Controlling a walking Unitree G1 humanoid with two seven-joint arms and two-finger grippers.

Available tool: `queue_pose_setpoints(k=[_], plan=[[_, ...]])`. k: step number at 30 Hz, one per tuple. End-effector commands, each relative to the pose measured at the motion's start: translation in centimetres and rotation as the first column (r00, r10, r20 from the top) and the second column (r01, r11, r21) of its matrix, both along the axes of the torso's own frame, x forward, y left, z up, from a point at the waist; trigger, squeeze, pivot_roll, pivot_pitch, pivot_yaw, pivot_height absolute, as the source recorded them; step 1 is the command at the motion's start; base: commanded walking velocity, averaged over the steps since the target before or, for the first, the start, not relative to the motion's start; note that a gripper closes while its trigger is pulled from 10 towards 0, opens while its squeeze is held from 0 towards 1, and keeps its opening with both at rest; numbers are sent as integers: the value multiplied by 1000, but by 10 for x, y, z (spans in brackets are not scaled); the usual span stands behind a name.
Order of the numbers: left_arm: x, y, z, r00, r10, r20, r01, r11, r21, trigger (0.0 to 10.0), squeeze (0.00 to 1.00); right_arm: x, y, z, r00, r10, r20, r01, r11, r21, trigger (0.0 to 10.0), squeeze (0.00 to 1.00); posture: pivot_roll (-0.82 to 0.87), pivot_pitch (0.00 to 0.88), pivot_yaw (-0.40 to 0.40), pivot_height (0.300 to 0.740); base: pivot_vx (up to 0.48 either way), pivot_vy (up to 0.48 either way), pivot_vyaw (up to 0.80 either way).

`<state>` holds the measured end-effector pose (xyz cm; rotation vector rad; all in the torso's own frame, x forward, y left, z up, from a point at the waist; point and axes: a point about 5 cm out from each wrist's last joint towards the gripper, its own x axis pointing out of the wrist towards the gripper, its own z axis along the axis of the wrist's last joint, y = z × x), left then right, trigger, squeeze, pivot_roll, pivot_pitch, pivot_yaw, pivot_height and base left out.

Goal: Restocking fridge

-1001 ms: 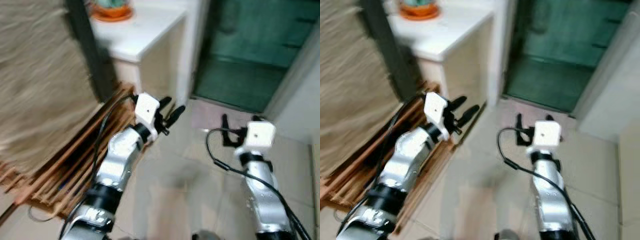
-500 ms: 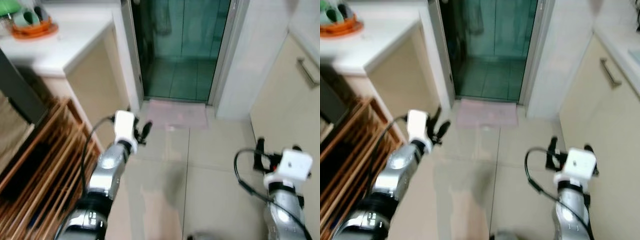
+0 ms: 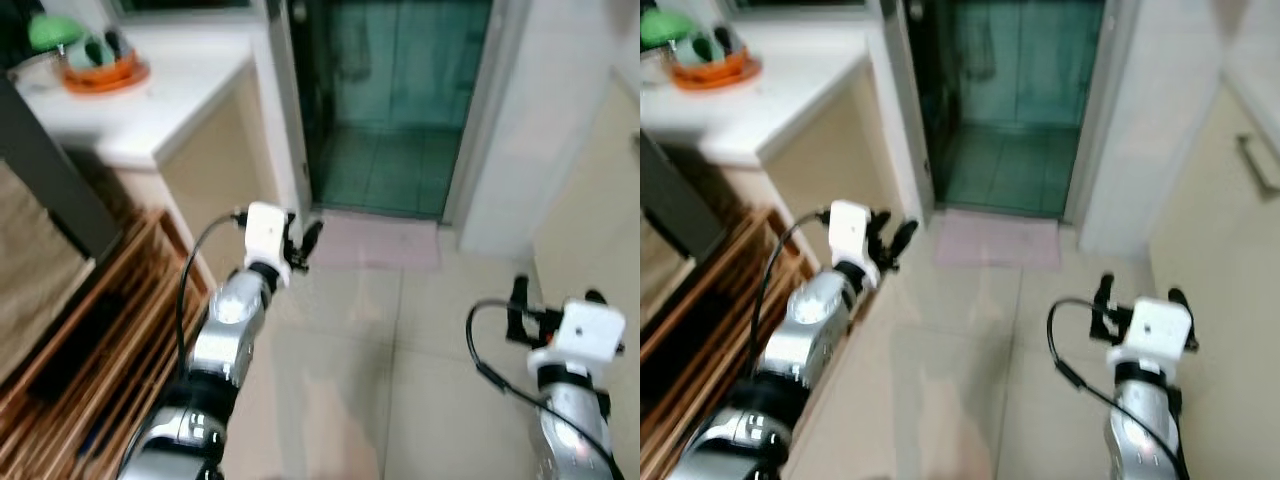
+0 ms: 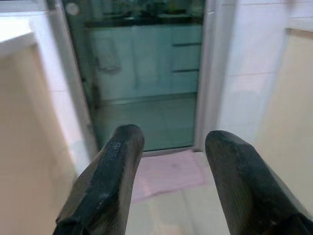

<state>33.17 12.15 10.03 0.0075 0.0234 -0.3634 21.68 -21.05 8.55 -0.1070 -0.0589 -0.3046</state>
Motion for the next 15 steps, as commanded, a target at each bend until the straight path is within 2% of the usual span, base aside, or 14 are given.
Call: queue_pose_setpoints(k=[1,4,7,15], plan=[[3,-7,7,999,-16,31,16,1000,-6,10000,0,-2,-5,1,1000,-13,-4,13,1000,-8,10000,0,-224,0,86,732,480,0,0],[8,-5,16,997,3,72,-2,1000,-11,10000,0,2,2,1,1000,23,2,-23,1000,17,10000,0,-224,0,87,732,480,0,0],[9,-11,22,995,-26,94,28,1000,-11,10000,0,9,10,2,997,71,7,-72,997,24,10000,0,-218,0,88,732,480,0,0],[9,-17,25,992,-53,111,54,998,-10,10000,0,17,14,4,995,100,9,-101,995,28,10000,0,-218,0,88,732,480,0,0]])
